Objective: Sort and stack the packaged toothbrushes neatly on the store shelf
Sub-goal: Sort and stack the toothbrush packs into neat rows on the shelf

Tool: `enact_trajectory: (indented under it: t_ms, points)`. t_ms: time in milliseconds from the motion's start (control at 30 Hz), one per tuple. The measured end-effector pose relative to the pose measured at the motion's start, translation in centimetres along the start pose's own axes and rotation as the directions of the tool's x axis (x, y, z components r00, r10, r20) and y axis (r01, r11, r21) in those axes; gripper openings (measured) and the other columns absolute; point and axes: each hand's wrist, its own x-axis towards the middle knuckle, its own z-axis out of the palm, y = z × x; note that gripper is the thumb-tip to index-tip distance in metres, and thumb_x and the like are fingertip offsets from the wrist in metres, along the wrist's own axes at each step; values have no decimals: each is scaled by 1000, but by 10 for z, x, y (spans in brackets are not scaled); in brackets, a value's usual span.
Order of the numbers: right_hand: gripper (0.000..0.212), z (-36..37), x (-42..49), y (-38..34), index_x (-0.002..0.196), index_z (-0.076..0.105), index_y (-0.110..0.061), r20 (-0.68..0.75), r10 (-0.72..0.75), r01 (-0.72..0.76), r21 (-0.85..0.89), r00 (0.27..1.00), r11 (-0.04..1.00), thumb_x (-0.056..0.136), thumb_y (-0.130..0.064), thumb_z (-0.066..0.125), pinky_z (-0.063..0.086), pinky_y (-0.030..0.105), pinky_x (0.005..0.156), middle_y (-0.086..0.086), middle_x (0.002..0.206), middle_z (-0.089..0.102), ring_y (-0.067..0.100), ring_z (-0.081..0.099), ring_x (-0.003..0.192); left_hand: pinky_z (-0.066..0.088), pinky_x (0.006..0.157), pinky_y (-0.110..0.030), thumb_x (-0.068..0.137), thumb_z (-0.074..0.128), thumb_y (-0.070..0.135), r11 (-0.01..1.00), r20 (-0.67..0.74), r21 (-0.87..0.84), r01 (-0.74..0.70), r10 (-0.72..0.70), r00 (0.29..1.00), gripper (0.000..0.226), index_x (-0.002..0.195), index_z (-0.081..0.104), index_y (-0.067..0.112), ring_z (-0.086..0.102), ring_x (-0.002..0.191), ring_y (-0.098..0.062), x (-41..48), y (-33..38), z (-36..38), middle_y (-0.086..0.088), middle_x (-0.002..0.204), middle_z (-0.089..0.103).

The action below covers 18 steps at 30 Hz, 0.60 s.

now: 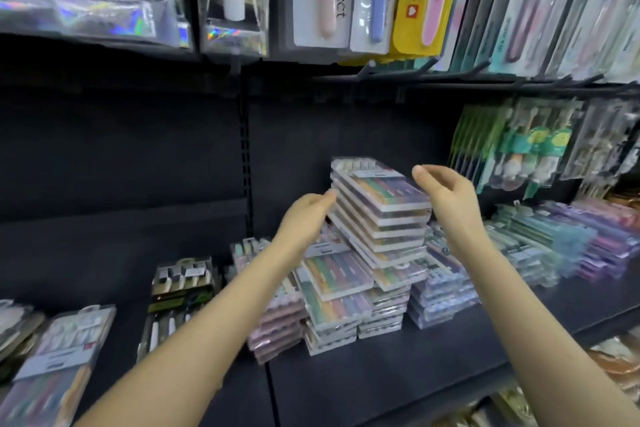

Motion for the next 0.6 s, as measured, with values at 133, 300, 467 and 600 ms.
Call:
enact_trajectory:
  t_ms: [133, 300, 467, 600]
  points:
    - [25, 34, -67, -29, 108, 66, -23, 3, -341, 340, -88, 940, 936, 90, -38, 60, 42, 20, 90, -17, 106, 63, -3, 54, 102, 45, 76, -19, 96, 51, 38, 966, -197, 233, -116, 164, 967, 16, 100, 61, 27, 56, 91, -2, -39, -35, -62, 16, 97, 60]
    - [15, 121, -160, -33, 103, 67, -24, 408, -243, 244, 50, 880, 968, 92, -31, 60, 49, 25, 87, -14, 101, 67, 0, 60, 94, 42, 68, -18, 93, 58, 21, 914, -419, 405, 5, 181, 890, 10, 86, 64, 26, 59, 82, -3, -110, -98, -154, 14, 84, 64]
    - [39, 170, -225, 5, 128, 57, -18, 432, -34, 127, -189, 901, 974, 95, -39, 53, 41, 23, 85, -1, 117, 64, 14, 57, 108, 46, 94, -39, 96, 55, 22, 952, -428, 215, 217, -108, 897, 9, 94, 64, 23, 60, 103, -26, -150, -151, -192, -1, 96, 63]
    - [49, 168, -246, 51, 133, 53, -10, 222, 188, -126, -267, 957, 955, 92, -37, 59, 43, 30, 87, 6, 124, 61, 21, 57, 108, 40, 97, -30, 95, 56, 33, 957, -413, 216, 195, -91, 906, 41, 131, 53, 14, 53, 115, -18, -151, -169, -175, -5, 127, 58]
